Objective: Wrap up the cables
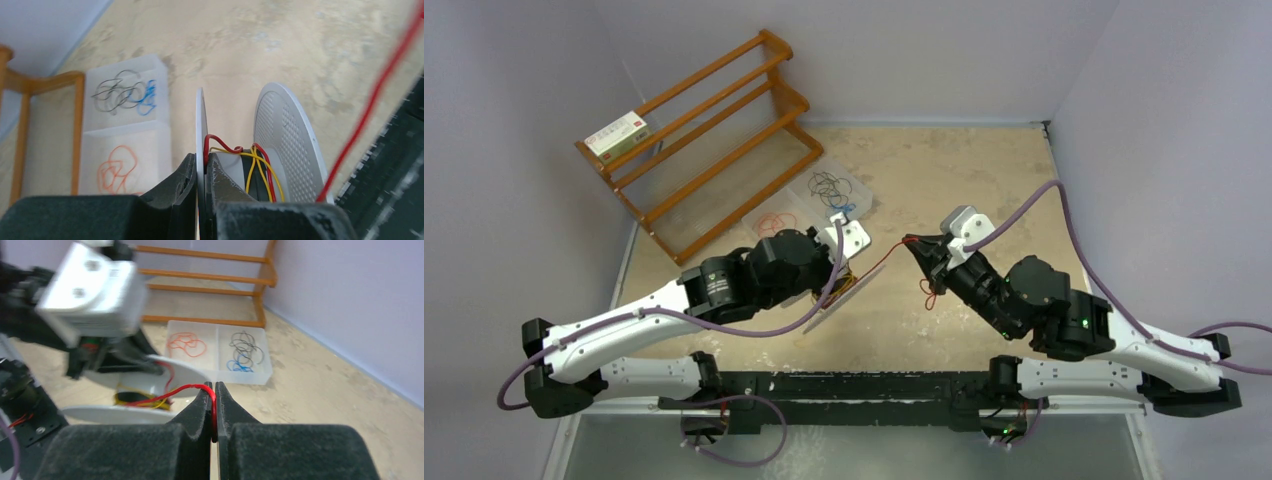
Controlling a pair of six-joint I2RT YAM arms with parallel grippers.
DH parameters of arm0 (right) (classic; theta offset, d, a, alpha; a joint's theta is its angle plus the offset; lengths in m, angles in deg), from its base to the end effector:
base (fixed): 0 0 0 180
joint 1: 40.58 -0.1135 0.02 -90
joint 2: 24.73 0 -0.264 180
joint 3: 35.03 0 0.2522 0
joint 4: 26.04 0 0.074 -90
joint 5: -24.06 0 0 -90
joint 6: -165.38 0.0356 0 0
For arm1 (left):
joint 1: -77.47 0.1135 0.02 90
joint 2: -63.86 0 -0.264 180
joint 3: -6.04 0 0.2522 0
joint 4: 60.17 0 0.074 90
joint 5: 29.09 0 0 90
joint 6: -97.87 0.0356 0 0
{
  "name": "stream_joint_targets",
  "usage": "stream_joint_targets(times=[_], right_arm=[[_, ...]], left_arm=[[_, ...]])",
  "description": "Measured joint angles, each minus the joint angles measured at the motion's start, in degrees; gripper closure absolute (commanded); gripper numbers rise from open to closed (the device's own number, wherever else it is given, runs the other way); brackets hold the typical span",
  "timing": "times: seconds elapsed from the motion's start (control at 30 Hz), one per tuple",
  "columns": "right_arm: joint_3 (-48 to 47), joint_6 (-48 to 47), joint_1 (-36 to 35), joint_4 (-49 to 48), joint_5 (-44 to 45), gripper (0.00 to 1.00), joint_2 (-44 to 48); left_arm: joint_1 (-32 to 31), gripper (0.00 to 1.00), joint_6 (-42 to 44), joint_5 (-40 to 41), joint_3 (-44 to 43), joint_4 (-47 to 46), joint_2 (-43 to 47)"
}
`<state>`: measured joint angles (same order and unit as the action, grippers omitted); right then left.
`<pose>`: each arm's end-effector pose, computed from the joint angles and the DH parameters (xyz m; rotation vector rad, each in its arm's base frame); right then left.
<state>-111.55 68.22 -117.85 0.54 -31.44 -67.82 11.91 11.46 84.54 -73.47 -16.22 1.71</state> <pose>0.0506 0.1324 0.4451 -0.5830 1.3787 0.5557 0.1093 -0.2060 0.3745 0.9164 1.7821 -0.2756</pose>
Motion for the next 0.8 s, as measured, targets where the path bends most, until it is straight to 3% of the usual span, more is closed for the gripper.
stream_joint_targets(times=[0.3,0.63,0.8], right_arm=[[3.2,2.5,-0.1,0.7,9.9,1.0,4.1],[12.6,12.9,-0.7,1.8,9.6,1.0,9.8],[20.5,17.7,-0.9,-3.9,6.2,1.0,10.1]], left_arm=[[-1.7,1.0,-2.1,-15.0,-2.8,3.4,8.2],[-1.7,1.0,-6.3,-15.9,-5.0,1.2,20.9],[-1.8,1.0,-9.0,-13.6,-4.1,0.3,23.3]])
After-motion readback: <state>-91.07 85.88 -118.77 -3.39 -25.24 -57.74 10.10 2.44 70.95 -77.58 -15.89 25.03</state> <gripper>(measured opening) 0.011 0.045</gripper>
